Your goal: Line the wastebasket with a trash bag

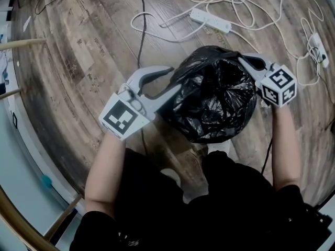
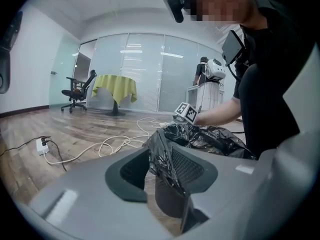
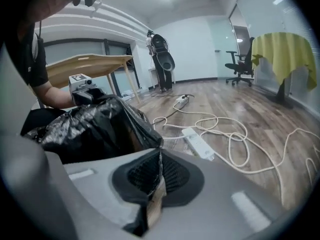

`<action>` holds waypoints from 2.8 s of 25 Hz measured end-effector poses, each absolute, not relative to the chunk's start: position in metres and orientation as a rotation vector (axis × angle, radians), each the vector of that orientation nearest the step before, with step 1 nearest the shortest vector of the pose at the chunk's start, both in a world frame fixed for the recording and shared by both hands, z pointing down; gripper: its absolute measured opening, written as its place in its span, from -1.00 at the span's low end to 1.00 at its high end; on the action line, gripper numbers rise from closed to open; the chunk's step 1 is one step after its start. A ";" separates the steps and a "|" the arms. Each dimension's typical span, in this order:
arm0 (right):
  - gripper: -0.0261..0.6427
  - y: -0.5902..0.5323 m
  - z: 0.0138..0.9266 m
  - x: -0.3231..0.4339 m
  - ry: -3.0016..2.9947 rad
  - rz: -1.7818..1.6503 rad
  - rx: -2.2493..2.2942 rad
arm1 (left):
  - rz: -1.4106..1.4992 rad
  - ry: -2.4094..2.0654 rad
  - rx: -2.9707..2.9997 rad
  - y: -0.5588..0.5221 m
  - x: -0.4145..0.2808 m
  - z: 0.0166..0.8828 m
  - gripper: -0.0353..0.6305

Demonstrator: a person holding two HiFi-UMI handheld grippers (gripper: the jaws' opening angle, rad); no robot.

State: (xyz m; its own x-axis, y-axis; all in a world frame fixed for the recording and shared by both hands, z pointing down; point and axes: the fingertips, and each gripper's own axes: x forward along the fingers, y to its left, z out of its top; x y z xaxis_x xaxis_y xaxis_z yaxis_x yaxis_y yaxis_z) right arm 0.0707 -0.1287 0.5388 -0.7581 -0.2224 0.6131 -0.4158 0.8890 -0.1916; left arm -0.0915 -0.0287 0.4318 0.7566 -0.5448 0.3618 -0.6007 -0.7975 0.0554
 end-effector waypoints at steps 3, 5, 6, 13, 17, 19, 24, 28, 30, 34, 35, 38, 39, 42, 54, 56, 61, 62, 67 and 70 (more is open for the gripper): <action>-0.91 -0.115 0.565 0.071 -2.406 0.468 0.414 | 0.446 -0.957 2.750 -0.032 -0.096 0.432 -0.43; -0.91 -0.107 0.573 0.071 -2.397 0.477 0.397 | 0.427 -1.020 2.717 -0.038 -0.103 0.433 -0.47; -0.91 -0.105 0.574 0.071 -2.400 0.480 0.398 | 0.426 -1.055 2.703 -0.042 -0.108 0.434 -0.55; -0.91 -0.100 0.562 0.075 -2.429 0.442 0.413 | 0.446 -1.219 2.534 -0.065 -0.139 0.459 -0.82; -0.91 -0.098 0.568 0.084 -2.421 0.472 0.434 | 0.564 -1.165 2.450 -0.059 -0.139 0.512 -0.84; -0.91 -0.096 0.574 0.088 -2.422 0.488 0.446 | 0.626 -1.111 2.414 -0.048 -0.137 0.543 -0.86; -0.91 -0.087 0.591 0.097 -2.407 0.537 0.468 | 0.659 -1.017 2.339 -0.021 -0.128 0.589 -0.87; -0.86 -0.083 0.582 0.097 -2.472 0.606 0.494 | 0.519 -1.100 2.312 -0.027 -0.141 0.577 -0.84; -0.56 -0.086 0.575 0.103 -2.474 0.646 0.522 | 0.421 -1.181 2.272 -0.034 -0.154 0.565 -0.76; -0.41 -0.107 0.544 0.131 -2.518 0.616 0.731 | 0.271 -1.348 2.237 -0.045 -0.185 0.533 -0.66; -0.42 -0.114 0.530 0.139 -2.554 0.610 0.818 | 0.225 -1.387 2.241 -0.048 -0.191 0.521 -0.66; -0.42 -0.129 0.485 0.154 -2.679 0.611 1.054 | 0.098 -1.480 2.286 -0.056 -0.201 0.478 -0.70; -0.42 -0.129 0.471 0.154 -2.715 0.609 1.089 | 0.073 -1.503 2.308 -0.057 -0.199 0.464 -0.71; -0.42 -0.124 0.443 0.147 -2.788 0.630 1.077 | 0.060 -1.561 2.377 -0.056 -0.182 0.429 -0.79; -0.41 -0.114 0.426 0.194 -3.001 1.771 0.880 | 0.141 -1.466 2.493 -0.043 -0.124 0.412 -0.83; -0.42 -0.116 0.430 0.208 -2.979 1.671 1.022 | 0.136 -1.467 2.496 -0.043 -0.123 0.411 -0.84; -0.42 -0.104 0.419 0.183 -2.873 0.856 1.211 | 0.185 -1.500 2.508 -0.041 -0.123 0.413 -0.86; -0.42 -0.102 0.418 0.174 -2.837 0.749 1.216 | 0.201 -1.506 2.512 -0.040 -0.123 0.414 -0.87; -0.92 -0.089 0.421 0.148 -2.717 0.426 1.170 | 0.273 -1.507 2.540 -0.037 -0.120 0.418 -0.88; -0.92 -0.084 0.423 0.142 -2.692 0.378 1.147 | 0.288 -1.508 2.531 -0.035 -0.120 0.419 -0.88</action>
State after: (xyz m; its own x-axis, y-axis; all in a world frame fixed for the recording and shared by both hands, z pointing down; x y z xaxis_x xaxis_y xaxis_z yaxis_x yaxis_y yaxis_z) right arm 0.1416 -0.0843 0.4232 -0.6822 -0.6787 0.2721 -0.7273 0.6679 -0.1576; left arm -0.1195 -0.0349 0.4186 0.4666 -0.8463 0.2569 -0.8814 -0.4690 0.0559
